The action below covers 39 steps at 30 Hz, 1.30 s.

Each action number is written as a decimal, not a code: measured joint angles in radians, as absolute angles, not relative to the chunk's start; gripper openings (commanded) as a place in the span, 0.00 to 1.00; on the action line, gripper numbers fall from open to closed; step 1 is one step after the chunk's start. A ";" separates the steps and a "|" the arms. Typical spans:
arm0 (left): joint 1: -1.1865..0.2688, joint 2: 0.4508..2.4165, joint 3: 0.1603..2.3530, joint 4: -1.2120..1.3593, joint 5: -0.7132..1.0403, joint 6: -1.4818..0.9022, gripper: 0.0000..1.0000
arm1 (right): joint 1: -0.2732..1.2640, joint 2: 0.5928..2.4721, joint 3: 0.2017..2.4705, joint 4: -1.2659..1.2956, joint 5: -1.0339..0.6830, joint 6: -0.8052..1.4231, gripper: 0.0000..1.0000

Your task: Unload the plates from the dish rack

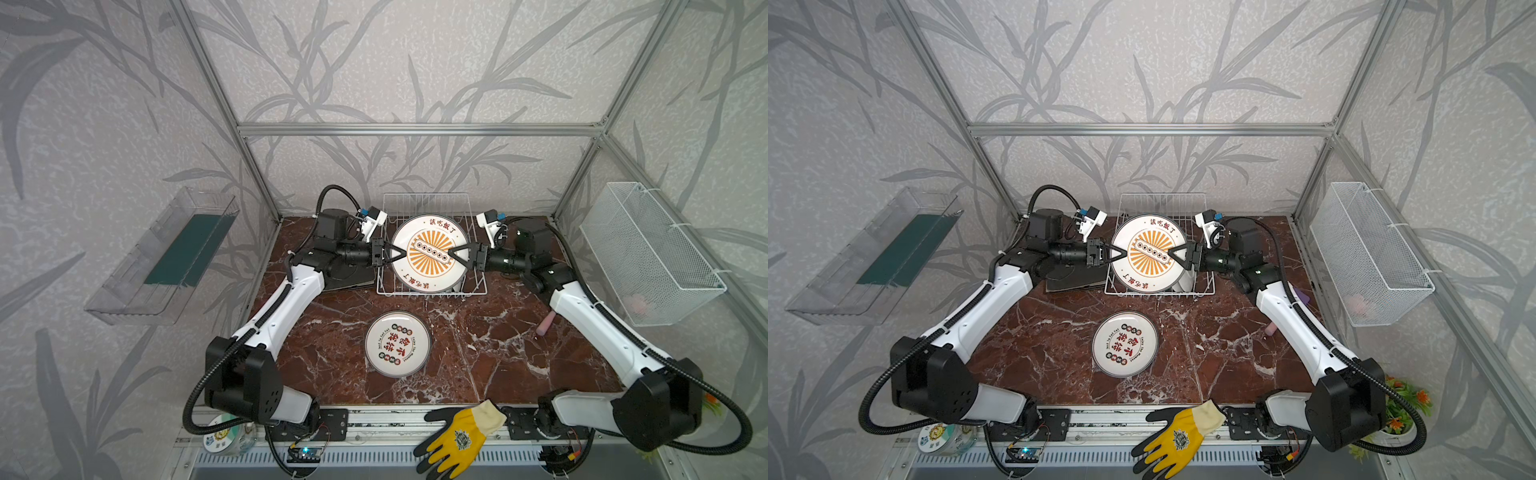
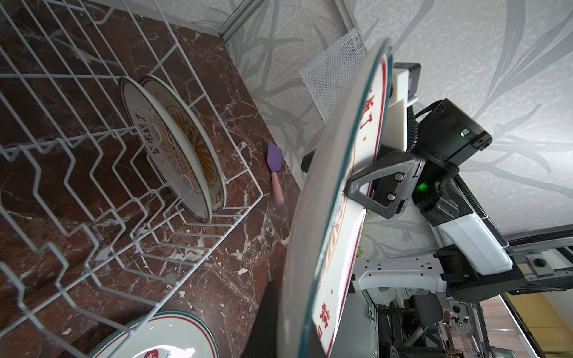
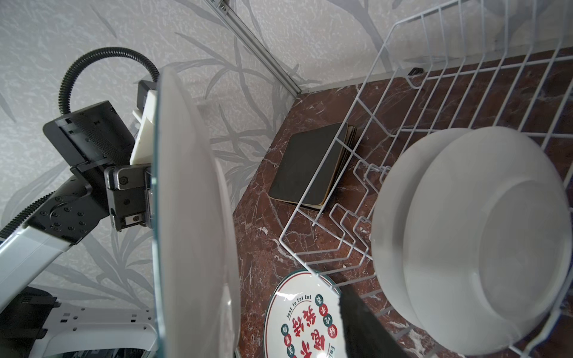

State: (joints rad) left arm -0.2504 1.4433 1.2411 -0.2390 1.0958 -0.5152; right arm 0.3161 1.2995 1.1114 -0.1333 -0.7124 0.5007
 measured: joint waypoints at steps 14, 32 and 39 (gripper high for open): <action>-0.236 1.250 1.238 -0.650 0.966 -0.399 0.00 | 0.316 1.208 1.129 -0.252 -0.651 0.397 0.99; -0.236 0.966 0.857 -0.862 0.805 -0.445 0.00 | 0.318 1.115 1.083 -0.350 -0.604 0.269 0.99; -0.236 0.933 0.701 -0.802 0.759 -0.538 0.00 | 0.348 1.058 1.033 -0.353 -0.589 0.194 0.99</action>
State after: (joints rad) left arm -0.2356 0.9325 0.7006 -0.8017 0.7586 -0.5377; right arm 0.3485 1.0584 1.0332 -0.3531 -0.5888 0.1944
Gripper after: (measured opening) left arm 0.074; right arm 0.991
